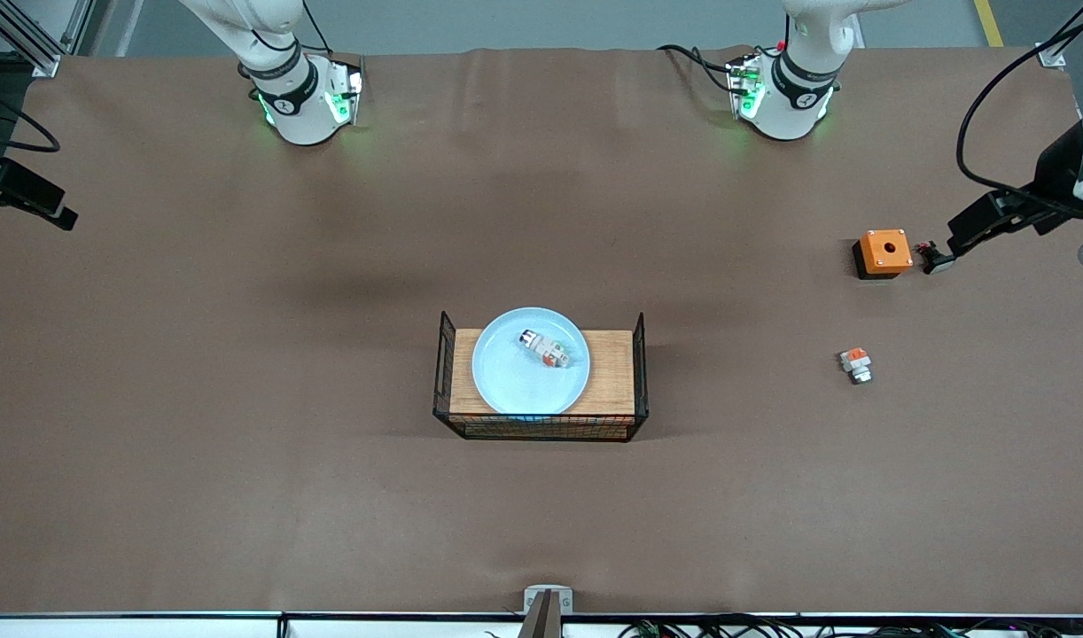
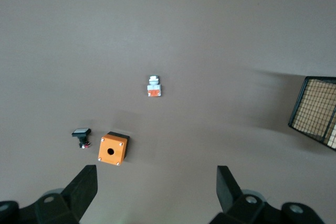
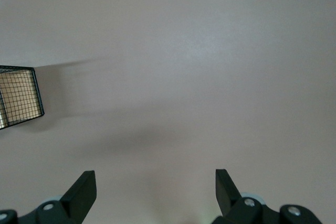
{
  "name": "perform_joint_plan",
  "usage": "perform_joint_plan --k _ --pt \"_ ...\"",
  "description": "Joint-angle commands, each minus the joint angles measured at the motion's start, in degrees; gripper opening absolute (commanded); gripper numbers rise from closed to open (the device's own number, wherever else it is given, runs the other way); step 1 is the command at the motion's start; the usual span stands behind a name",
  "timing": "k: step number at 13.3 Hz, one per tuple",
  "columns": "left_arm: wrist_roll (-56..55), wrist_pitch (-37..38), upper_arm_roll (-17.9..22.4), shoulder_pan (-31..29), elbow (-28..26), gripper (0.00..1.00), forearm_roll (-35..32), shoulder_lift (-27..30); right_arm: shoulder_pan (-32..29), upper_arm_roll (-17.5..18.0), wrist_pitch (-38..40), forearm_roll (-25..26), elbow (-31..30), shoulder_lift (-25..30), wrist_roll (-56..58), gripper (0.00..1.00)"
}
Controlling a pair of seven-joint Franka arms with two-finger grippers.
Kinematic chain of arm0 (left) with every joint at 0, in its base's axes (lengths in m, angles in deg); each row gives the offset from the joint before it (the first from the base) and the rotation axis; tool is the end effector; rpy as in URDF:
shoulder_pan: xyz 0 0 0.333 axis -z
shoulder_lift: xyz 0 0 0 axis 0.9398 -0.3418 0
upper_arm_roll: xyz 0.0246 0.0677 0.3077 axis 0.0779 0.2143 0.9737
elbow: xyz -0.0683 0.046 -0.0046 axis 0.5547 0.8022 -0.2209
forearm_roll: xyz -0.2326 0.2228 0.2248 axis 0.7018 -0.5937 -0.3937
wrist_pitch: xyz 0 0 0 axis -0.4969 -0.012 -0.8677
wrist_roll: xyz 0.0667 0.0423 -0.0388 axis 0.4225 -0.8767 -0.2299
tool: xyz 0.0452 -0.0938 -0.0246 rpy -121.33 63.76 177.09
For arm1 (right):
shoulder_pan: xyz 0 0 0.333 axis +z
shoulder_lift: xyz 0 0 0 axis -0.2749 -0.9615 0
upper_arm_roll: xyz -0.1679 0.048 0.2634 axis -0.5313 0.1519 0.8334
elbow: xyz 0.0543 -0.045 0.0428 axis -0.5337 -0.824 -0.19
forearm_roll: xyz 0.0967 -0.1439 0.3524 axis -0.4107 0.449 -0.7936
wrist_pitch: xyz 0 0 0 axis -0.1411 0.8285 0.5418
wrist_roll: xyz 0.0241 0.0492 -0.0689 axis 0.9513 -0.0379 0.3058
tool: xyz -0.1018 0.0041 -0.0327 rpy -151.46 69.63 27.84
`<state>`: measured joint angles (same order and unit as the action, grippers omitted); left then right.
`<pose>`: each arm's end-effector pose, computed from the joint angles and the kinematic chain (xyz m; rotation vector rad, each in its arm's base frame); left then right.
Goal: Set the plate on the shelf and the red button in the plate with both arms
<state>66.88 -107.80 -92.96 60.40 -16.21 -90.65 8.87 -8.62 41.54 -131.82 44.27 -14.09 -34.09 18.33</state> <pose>0.5616 -0.0552 0.6626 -3.0435 -0.3237 -0.0226 0.5422 -0.0300 0.6724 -3.1198 0.2562 0.0055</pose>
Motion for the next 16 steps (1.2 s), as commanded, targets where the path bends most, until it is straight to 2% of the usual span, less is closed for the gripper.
perform_joint_plan --k 1,3,5,6,7,8,9,12,16 --pt "6.4 -0.2 2.8 -0.1 -4.7 1.0 0.9 4.5 -0.4 1.0 0.4 -0.6 0.8 -0.6 0.4 1.0" --pt "10.6 -2.2 9.6 3.1 -8.2 1.0 5.6 7.1 0.6 1.0 -0.3 -0.5 0.8 -1.3 0.4 1.0" --pt "12.3 -3.1 13.5 7.2 -9.7 1.0 5.9 8.3 4.1 -0.3 -0.8 0.1 0.9 -2.0 0.2 1.0" --pt "12.3 -3.1 13.6 7.6 -9.7 1.0 5.9 8.3 9.2 -5.6 -1.1 0.1 1.1 -2.2 0.0 1.0" --pt "12.3 -3.2 13.6 8.0 -9.7 1.0 5.9 8.4 17.4 -14.6 -1.2 -0.3 1.2 -2.3 0.2 1.0" --pt "12.3 -3.1 13.7 8.8 -9.8 1.0 5.8 8.5 23.9 -21.4 -1.2 -0.6 1.3 -2.3 0.1 1.0" --pt "12.3 -3.1 13.7 9.4 -9.7 1.0 5.6 8.7 27.8 -24.9 -1.3 -0.5 1.3 -2.3 0.1 1.0" --pt "12.3 -3.1 16.1 12.5 -9.7 1.0 5.4 9.3 27.7 -25.6 -1.6 -0.8 1.3 -2.3 0.2 1.0" --pt "12.2 -3.1 15.9 12.2 -9.7 1.0 5.7 8.6 27.6 -25.6 -1.6 -0.7 1.6 -2.3 0.3 1.0"
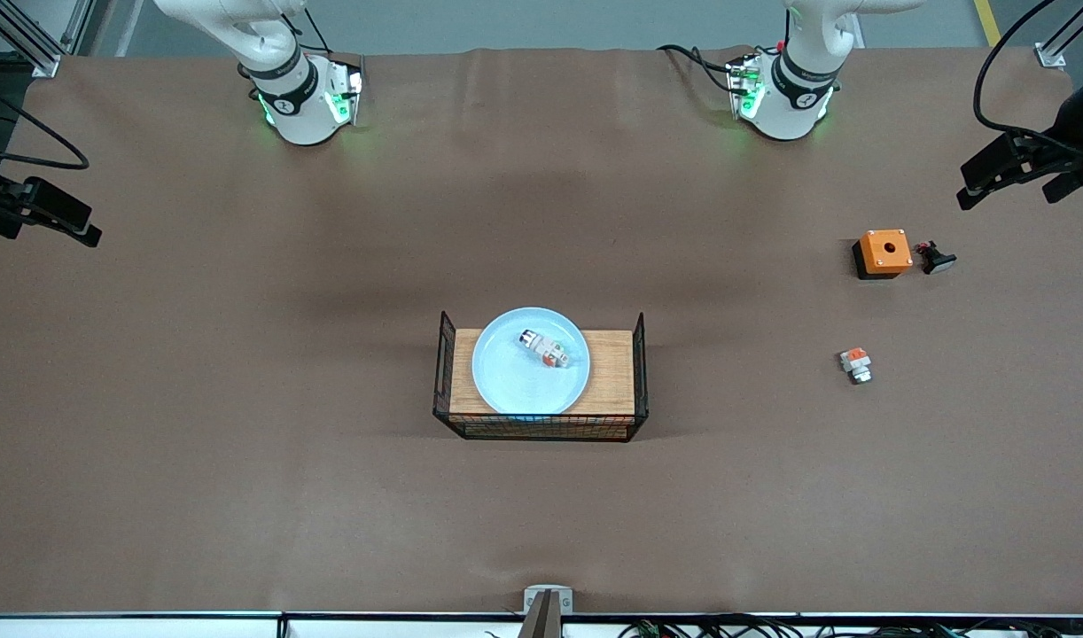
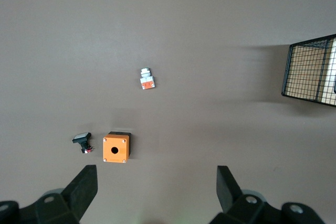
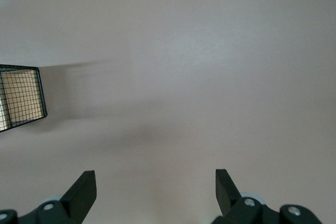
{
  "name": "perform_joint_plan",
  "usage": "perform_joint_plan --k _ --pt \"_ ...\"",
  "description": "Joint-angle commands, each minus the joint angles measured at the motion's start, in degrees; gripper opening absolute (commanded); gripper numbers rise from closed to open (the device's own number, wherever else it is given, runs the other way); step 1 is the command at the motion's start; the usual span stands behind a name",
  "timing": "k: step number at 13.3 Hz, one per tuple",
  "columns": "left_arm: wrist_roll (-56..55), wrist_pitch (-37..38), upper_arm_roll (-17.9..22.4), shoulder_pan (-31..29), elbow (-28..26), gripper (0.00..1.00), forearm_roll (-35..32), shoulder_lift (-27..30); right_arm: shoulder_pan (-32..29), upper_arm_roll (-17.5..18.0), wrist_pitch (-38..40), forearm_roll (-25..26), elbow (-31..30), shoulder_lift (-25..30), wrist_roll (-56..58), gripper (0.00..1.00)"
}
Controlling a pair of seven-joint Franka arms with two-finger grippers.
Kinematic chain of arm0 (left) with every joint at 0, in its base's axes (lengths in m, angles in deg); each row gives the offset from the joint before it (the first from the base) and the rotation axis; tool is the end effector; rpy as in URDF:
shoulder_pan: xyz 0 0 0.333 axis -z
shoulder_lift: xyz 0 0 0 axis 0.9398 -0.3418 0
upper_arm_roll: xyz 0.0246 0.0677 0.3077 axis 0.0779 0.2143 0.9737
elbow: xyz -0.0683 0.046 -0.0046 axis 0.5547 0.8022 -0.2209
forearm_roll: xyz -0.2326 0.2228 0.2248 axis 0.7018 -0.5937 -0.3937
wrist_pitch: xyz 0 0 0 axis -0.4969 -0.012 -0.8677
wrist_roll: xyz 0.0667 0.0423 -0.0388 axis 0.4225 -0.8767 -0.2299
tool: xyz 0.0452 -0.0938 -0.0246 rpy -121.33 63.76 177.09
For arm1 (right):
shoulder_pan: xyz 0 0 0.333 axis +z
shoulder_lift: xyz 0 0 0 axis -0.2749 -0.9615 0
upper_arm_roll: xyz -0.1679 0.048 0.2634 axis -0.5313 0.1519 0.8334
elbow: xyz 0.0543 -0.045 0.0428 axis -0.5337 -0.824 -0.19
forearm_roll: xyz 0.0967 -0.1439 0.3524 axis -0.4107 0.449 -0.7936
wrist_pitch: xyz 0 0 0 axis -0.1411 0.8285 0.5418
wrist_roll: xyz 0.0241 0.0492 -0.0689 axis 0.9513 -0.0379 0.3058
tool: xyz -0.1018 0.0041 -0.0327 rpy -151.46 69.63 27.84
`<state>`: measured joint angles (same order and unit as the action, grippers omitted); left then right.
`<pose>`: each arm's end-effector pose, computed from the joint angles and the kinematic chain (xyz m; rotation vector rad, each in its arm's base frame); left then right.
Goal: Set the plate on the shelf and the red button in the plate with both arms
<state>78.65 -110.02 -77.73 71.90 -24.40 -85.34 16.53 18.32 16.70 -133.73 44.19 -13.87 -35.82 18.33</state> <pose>0.5261 -0.0354 0.6710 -3.1277 -0.0929 -0.0364 0.5568 -0.0082 0.6602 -3.1282 0.1993 -0.0045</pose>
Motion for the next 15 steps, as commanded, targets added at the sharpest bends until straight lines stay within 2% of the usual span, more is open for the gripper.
perform_joint_plan --k 1,4,9,15 --pt "0.2 -0.8 0.5 0.7 -1.6 1.0 0.3 0.9 0.6 -0.8 0.3 -0.6 1.4 -0.5 0.3 1.0" --pt "-0.6 -0.8 -0.3 1.1 -1.9 1.0 0.3 1.0 0.8 -0.8 0.4 -0.7 1.4 -0.5 0.3 1.0" --pt "-0.6 -3.9 -2.8 0.7 -7.5 1.0 -0.1 4.5 0.7 -1.0 0.4 -0.5 1.9 -0.4 0.1 1.0" --pt "-0.4 -3.6 -2.5 0.7 -5.4 1.0 -0.2 3.0 0.7 -1.0 0.4 -0.4 2.1 -0.4 -0.3 1.0"
